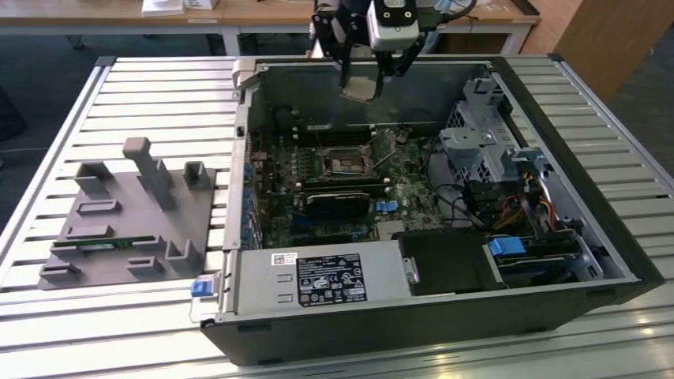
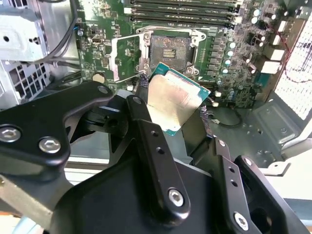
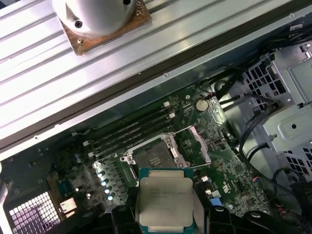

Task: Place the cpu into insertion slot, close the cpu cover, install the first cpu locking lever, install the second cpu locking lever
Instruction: 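Place the cpu into insertion slot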

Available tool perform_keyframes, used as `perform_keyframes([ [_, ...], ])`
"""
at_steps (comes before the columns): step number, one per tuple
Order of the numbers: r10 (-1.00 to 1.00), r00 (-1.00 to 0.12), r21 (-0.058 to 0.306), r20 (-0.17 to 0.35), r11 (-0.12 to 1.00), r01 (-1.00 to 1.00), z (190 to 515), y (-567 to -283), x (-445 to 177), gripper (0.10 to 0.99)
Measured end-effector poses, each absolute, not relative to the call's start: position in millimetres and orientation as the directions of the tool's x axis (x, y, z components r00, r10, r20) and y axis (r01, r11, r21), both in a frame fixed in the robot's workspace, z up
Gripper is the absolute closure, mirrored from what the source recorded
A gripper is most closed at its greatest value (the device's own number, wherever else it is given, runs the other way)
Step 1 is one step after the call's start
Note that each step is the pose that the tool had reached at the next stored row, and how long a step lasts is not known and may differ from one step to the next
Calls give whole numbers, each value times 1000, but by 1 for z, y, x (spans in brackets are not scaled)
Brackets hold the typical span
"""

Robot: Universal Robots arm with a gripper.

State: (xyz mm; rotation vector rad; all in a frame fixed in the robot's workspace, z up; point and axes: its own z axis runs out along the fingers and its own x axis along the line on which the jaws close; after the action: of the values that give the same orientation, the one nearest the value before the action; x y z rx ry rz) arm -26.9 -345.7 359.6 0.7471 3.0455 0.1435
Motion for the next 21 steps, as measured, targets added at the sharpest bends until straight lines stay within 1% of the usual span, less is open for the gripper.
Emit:
perform_keyframes([
  [21, 603, -797, 89, 19, 793, 602, 359, -346, -28, 561],
])
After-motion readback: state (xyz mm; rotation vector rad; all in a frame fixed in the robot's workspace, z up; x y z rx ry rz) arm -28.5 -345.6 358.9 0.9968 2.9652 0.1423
